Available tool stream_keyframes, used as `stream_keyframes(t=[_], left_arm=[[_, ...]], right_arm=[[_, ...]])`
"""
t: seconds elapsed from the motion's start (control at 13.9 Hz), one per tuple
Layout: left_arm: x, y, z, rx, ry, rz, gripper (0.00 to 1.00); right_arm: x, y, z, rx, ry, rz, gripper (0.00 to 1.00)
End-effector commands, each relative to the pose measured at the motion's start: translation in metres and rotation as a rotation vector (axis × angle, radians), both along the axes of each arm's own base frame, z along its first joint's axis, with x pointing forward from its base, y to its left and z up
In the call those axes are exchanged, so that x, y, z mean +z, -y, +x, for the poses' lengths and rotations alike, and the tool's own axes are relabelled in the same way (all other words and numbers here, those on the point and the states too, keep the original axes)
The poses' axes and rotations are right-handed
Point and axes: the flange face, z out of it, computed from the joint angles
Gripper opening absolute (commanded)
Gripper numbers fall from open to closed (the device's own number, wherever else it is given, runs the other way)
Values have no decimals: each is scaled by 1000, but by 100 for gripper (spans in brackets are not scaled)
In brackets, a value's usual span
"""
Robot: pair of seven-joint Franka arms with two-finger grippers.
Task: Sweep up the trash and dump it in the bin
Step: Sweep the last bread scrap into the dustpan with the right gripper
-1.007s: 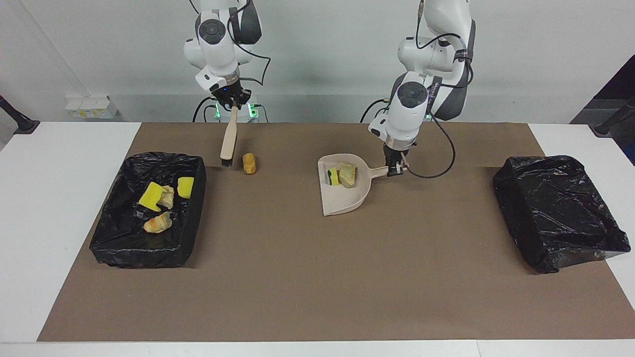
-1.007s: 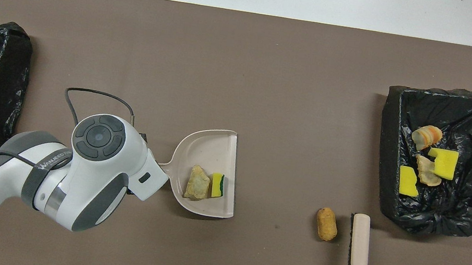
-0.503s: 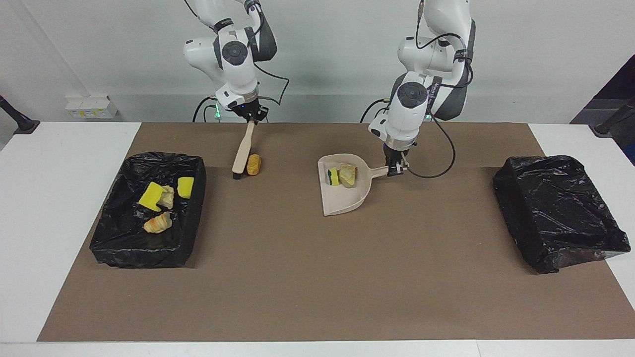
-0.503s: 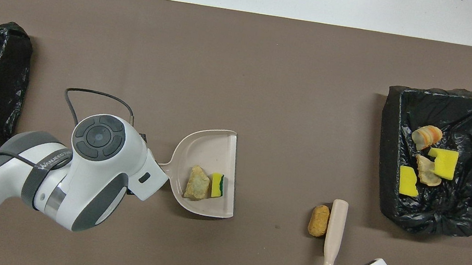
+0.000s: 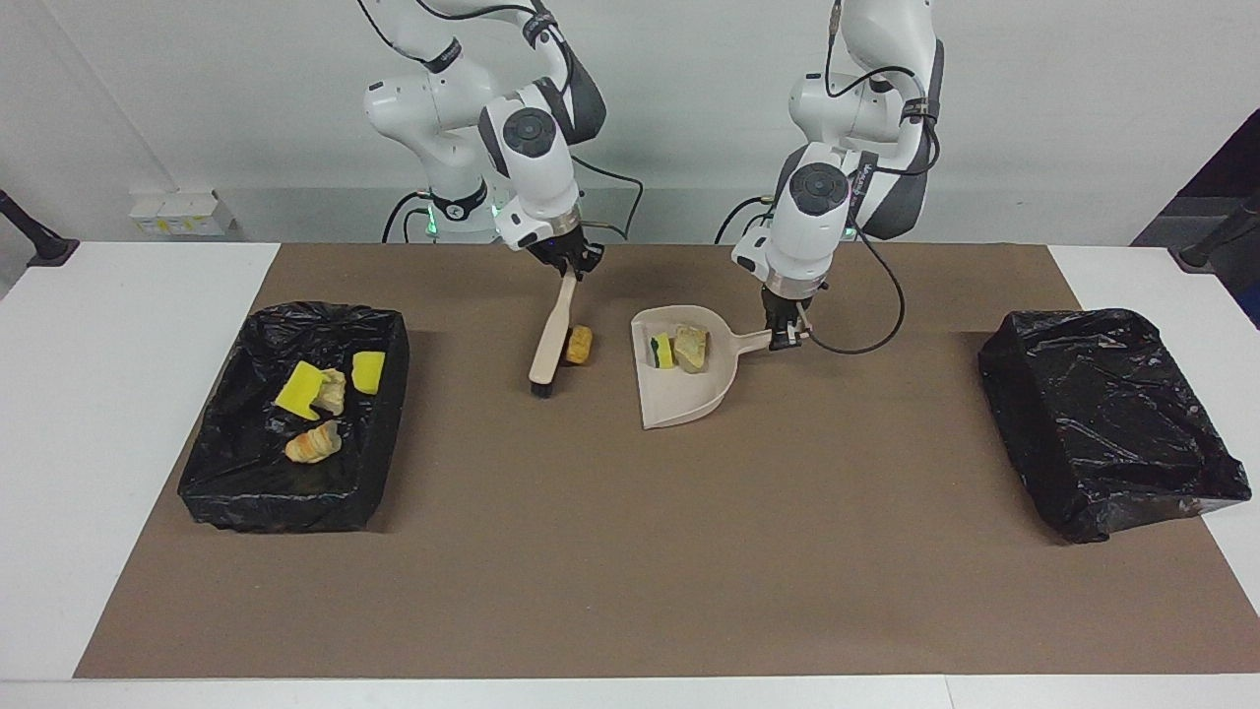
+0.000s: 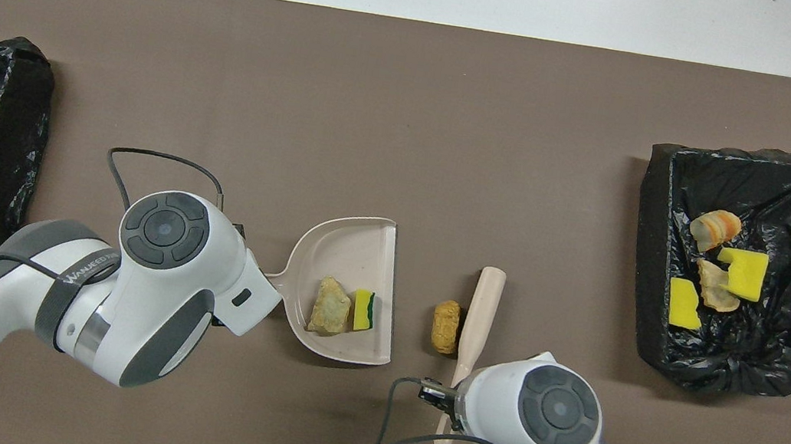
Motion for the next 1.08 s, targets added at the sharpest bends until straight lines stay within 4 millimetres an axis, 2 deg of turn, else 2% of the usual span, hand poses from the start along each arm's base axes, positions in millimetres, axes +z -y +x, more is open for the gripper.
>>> stream_keyframes(t=[0.0, 0.29, 0.36, 0.58, 0.72, 0.79, 1.01], left_arm=[[3, -6, -10, 8, 7, 23, 0], [1, -8, -14, 7, 3, 26, 0], [0, -8, -15, 7, 6, 24, 0], [-1, -12, -13, 11, 16, 18, 0], [-3, -31, -1, 42, 34, 5, 0], [-3, -33, 4, 46, 55, -7, 0], [-3, -47, 14, 51, 71, -25, 0]], right_arm=[[-7, -30, 25, -9, -18, 39, 0], [-6, -112, 38, -53, -33, 112, 0], [-6, -124, 37, -44, -30, 116, 0], [4, -139, 35, 2, 0, 134, 0], [8, -146, 31, 52, 13, 144, 0], [10, -149, 28, 79, 18, 149, 0], [28, -142, 29, 191, 48, 153, 0]])
